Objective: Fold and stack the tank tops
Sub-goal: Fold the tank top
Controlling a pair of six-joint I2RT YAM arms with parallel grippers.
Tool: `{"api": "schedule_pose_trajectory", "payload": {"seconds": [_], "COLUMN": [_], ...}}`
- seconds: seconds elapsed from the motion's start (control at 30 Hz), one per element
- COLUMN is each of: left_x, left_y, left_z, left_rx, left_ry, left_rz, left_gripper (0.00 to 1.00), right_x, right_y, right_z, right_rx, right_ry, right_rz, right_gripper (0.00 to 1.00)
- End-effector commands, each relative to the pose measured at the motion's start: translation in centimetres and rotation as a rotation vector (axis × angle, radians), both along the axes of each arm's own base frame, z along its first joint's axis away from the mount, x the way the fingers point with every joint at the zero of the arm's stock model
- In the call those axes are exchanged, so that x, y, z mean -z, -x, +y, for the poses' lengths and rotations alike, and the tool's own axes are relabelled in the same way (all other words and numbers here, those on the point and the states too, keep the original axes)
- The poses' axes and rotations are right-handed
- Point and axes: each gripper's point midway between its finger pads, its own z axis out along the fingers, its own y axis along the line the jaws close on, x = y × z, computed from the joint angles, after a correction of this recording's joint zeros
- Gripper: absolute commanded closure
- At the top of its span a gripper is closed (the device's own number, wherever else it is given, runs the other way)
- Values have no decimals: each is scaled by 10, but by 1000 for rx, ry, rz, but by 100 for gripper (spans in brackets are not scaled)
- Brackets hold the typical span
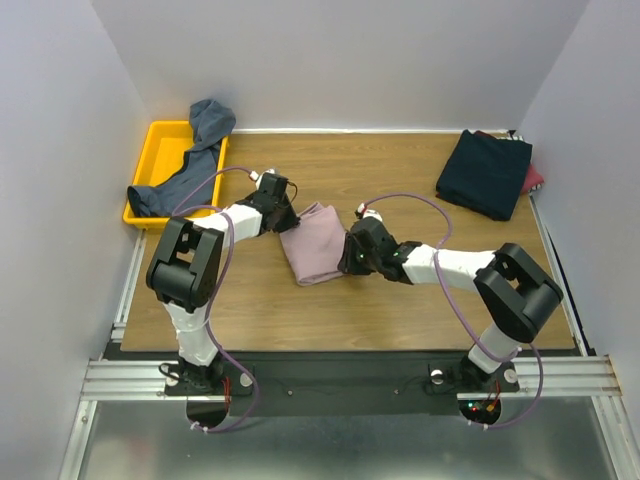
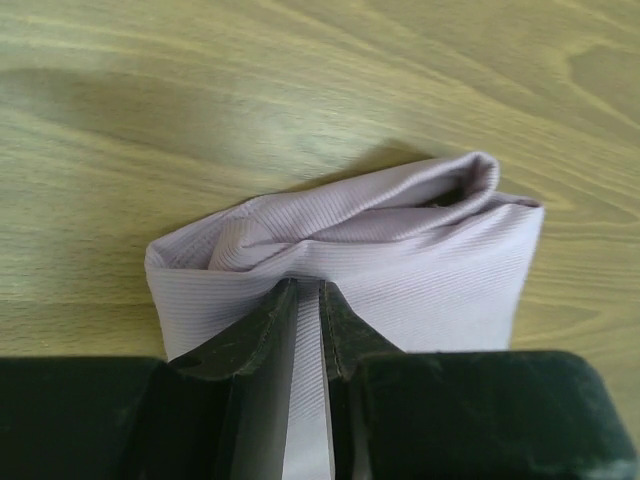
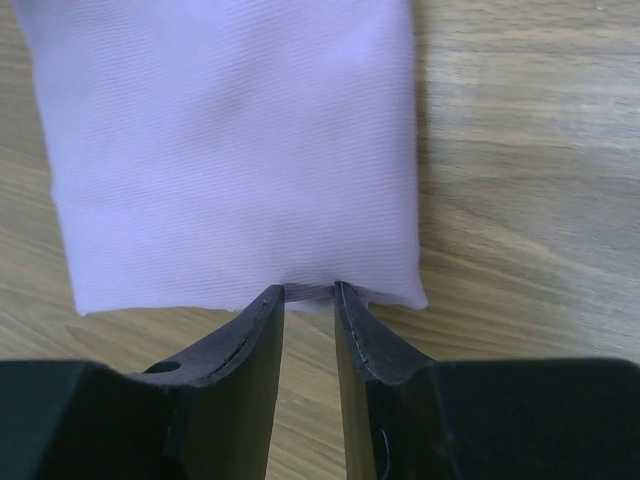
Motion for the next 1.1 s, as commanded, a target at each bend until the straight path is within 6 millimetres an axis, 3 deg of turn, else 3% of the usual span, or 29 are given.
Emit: {"api": "schedule_pose_trajectory", "payload": {"seconds": [0.0,0.17,0.27,0.37,0.4,0.47,0.5,0.53,0.57,0.6,0.63,0.67,0.7,0.73,0.77,0.8,0.87,1.0,1.03,1.07], "left_x": [-7,12,23,31,37,51,45,46,46,46,45,40,37,33,23,19,6,-23,-33,-42], "left_y": [-10,2,20,43,56,80,86,94,112,122,130,147,154,160,161,166,165,158,152,153], "left_z": [11,19,20,20,22,23,15,12,0,-6,-13,-28,-36,-44,-54,-62,-71,-71,-71,-69], "left_rx": [-46,-89,-111,-136,-143,-162,-144,-142,-129,-120,-114,-87,-77,-51,-25,10,47,70,77,83], "left_ry": [-50,-58,-19,40,52,74,120,138,182,199,226,270,295,316,342,345,368,358,348,343], "left_rz": [-33,17,48,63,76,118,108,112,123,129,139,142,144,144,131,129,116,53,21,8], "left_gripper": [74,78,79,80,80,80,80,80,80,80,79,79,78,76,76,75,73,70,70,70], "right_x": [12,29,32,32,25,38,39,23,41,18,19,38,35,15,12,22,3,-20,-42,-40], "right_y": [-7,-9,-21,-45,-61,-72,-78,-101,-106,-134,-143,-146,-157,-179,-186,-189,-207,-218,-224,-222], "right_z": [-11,-24,-36,-42,-39,-41,-39,-31,-32,-18,-11,-9,0,14,19,26,34,21,8,-4], "right_rx": [91,124,149,163,167,160,153,151,139,128,103,78,58,33,19,-2,-9,29,72,97], "right_ry": [11,37,41,31,9,39,42,11,46,7,0,40,31,6,8,7,-9,39,53,74], "right_rz": [8,46,55,59,49,81,85,48,77,26,30,59,47,-7,-6,10,-43,-87,-134,-128], "right_gripper": [67,67,67,67,67,67,66,66,65,64,64,63,60,59,59,57,52,41,36,34]}}
